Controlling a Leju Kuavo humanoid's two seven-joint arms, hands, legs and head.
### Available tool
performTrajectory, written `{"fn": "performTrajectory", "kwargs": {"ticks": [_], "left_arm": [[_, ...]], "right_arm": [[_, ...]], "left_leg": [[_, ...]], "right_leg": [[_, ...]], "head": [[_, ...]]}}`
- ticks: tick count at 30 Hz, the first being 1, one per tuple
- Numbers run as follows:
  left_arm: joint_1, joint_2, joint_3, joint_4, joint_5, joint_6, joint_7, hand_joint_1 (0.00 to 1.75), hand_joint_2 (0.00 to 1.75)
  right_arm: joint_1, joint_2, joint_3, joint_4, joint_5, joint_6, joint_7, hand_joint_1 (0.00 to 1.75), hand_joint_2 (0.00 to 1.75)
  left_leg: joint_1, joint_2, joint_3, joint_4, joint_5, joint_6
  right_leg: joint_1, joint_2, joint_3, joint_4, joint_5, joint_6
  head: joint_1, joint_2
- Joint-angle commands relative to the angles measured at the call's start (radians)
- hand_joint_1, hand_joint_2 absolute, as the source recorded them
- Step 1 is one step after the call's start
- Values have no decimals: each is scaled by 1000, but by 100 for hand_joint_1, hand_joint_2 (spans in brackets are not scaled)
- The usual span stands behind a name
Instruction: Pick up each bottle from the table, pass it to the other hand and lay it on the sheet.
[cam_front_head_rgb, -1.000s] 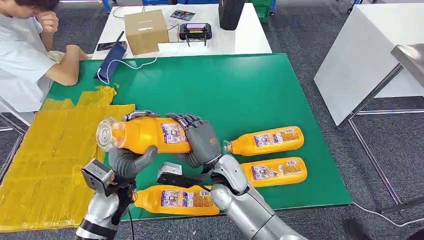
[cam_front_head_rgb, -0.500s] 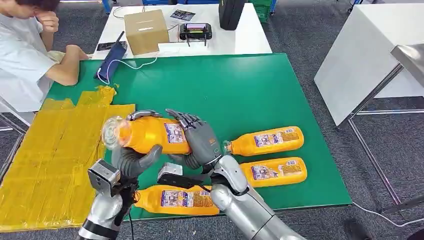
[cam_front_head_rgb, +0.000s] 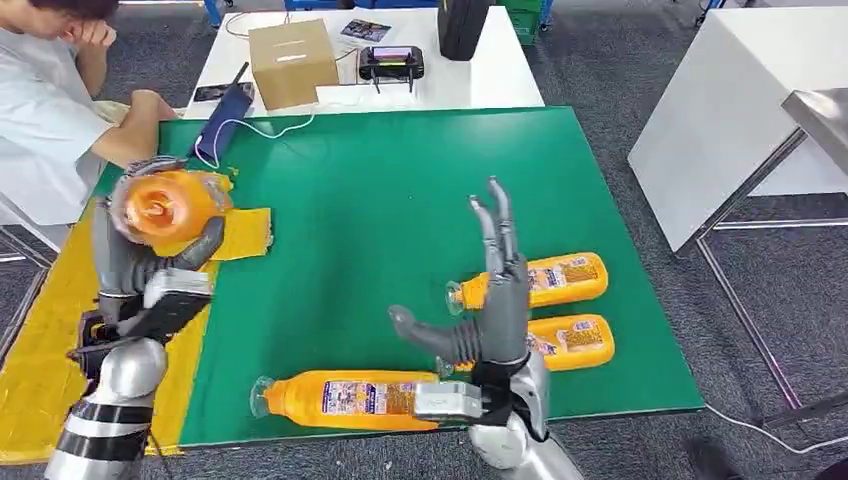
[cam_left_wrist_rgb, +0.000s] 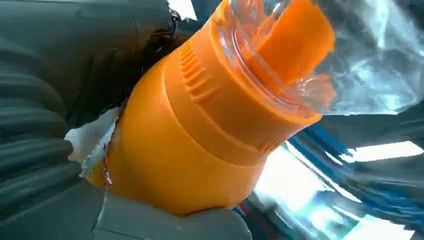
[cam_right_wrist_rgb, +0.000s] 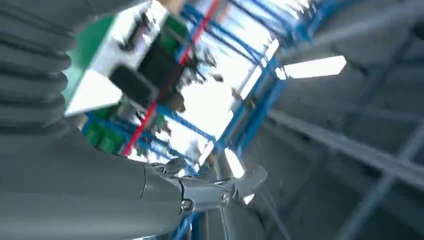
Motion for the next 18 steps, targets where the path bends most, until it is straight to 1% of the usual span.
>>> {"fn": "performTrajectory", "kwargs": {"ticks": [1, 2, 3, 4, 5, 6, 7, 8, 9, 10, 11, 12, 13, 14, 15, 16, 17, 18], "left_arm": [[-27, 55, -20, 16, -186, 55, 58, 175, 175], [-26, 62, -31, 22, -268, 66, 83, 175, 175], [-28, 78, -57, 40, -443, 75, 133, 175, 175], [-35, 110, -81, 64, -625, 73, 184, 175, 175], [-85, 271, -219, 81, -625, 45, 332, 175, 175], [-277, 482, -666, 138, -625, -118, 675, 175, 175], [-289, 458, -727, 192, -625, -201, 652, 175, 175], [-287, 435, -727, 222, -625, -230, 618, 175, 175], [-339, 420, -823, 290, -625, -311, 637, 175, 175], [-332, 368, -817, 357, -625, -359, 612, 175, 175], [-327, 333, -797, 399, -625, -370, 598, 175, 175], [-334, 314, -804, 430, -625, -390, 605, 175, 175], [-339, 274, -796, 489, -625, -412, 610, 175, 175], [-345, 222, -761, 575, -625, -410, 596, 175, 175], [-354, 212, -763, 604, -625, -394, 596, 175, 175], [-353, 194, -738, 635, -625, -399, 593, 175, 175], [-353, 168, -692, 683, -625, -422, 587, 175, 175], [-362, 134, -634, 754, -624, -429, 563, 175, 175]], "right_arm": [[54, -56, -64, -181, -4, -4, -7, 0, 175], [49, -59, -59, -183, -3, -4, -11, 0, 175], [47, -63, -53, -204, 3, -4, -16, 0, 175], [39, -71, -39, -213, 13, -1, -20, 0, 175], [32, -75, -28, -218, 29, 8, -6, 0, 175], [27, -74, -16, -219, 49, 22, 16, 0, 175], [28, -75, -10, -218, 71, 38, 36, 0, 175], [29, -75, -7, -218, 84, 48, 47, 0, 175], [32, -77, 1, -215, 124, 71, 74, 0, 175], [35, -79, 8, -205, 155, 92, 95, 0, 175], [35, -80, 15, -199, 165, 101, 103, 0, 175], [35, -80, 20, -192, 174, 108, 108, 0, 175], [33, -78, 31, -175, 183, 117, 111, 0, 175], [27, -75, 44, -159, 199, 126, 119, 0, 175], [24, -73, 49, -151, 200, 121, 120, 0, 175], [20, -74, 57, -141, 207, 130, 124, 0, 175], [13, -77, 68, -130, 216, 148, 136, 0, 175], [5, -71, 78, -110, 219, 149, 142, 0, 175]], "left_leg": [[1, -4, 2, 1, -2, -1], [1, -3, 2, 1, -2, -1], [1, -4, 3, 1, -2, -1], [1, -4, 3, 1, -2, -1], [2, -5, 4, 1, -2, -2], [2, -6, 5, 1, -2, -2], [2, -5, 5, 0, -2, -2], [3, -16, -2, 3, 1, -2], [4, -19, -1, 4, 1, -2], [3, -17, 4, 1, 2, -3], [5, -12, 3, 0, 4, -4], [2, -2, 4, -4, 3, -5], [1, -2, 5, -7, 4, -5], [2, -4, 4, -3, 4, -4], [3, -6, 5, -1, 3, -4], [4, -6, 5, -1, 4, -4], [3, -2, 1, 0, 4, -4], [3, -1, 2, 0, 4, -4]], "right_leg": [[0, 4, 3, 0, -2, -1], [0, 4, 3, 0, -1, -1], [0, 6, 4, 0, -2, -2], [0, 6, 4, 0, -2, -2], [1, 6, 4, 1, -2, -2], [1, 8, 6, 1, -3, -3], [1, 8, 5, 0, -2, -3], [2, -7, 2, 3, -3, -3], [3, -8, 2, 4, -4, -4], [1, -10, -2, 1, -4, -2], [3, -3, -9, 0, -1, -4], [2, 5, -11, -3, 3, -6], [1, 8, -1, -5, 4, -6], [2, 4, 3, -2, 2, -6], [2, 5, 5, -1, 1, -7], [3, 4, 5, -1, 2, -6], [3, 5, -1, 1, 4, -7], [3, 9, 0, 0, 4, -7]], "head": [[0, 0], [0, 0], [0, 0], [0, 0], [0, 0], [0, 0], [0, 0], [0, 0], [1, 0], [2, 0], [1, 0], [0, 0], [-4, 0], [-2, 0], [-3, 0], [-2, 0], [-2, 0], [-2, 0]]}}
